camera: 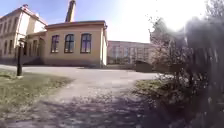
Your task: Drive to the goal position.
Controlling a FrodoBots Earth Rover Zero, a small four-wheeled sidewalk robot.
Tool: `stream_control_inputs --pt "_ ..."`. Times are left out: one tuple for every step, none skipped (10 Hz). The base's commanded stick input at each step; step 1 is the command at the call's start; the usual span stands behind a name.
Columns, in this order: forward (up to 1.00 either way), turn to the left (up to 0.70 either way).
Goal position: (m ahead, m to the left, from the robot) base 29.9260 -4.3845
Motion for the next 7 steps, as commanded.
stream_control_inputs --pt "0.85 0.0" --pt "0.85 0.0" --pt "0.85 0.0" --pt "0.85 0.0" --pt "0.85 0.0" --pt "0.85 0.0" --pt "0.85 0.0"
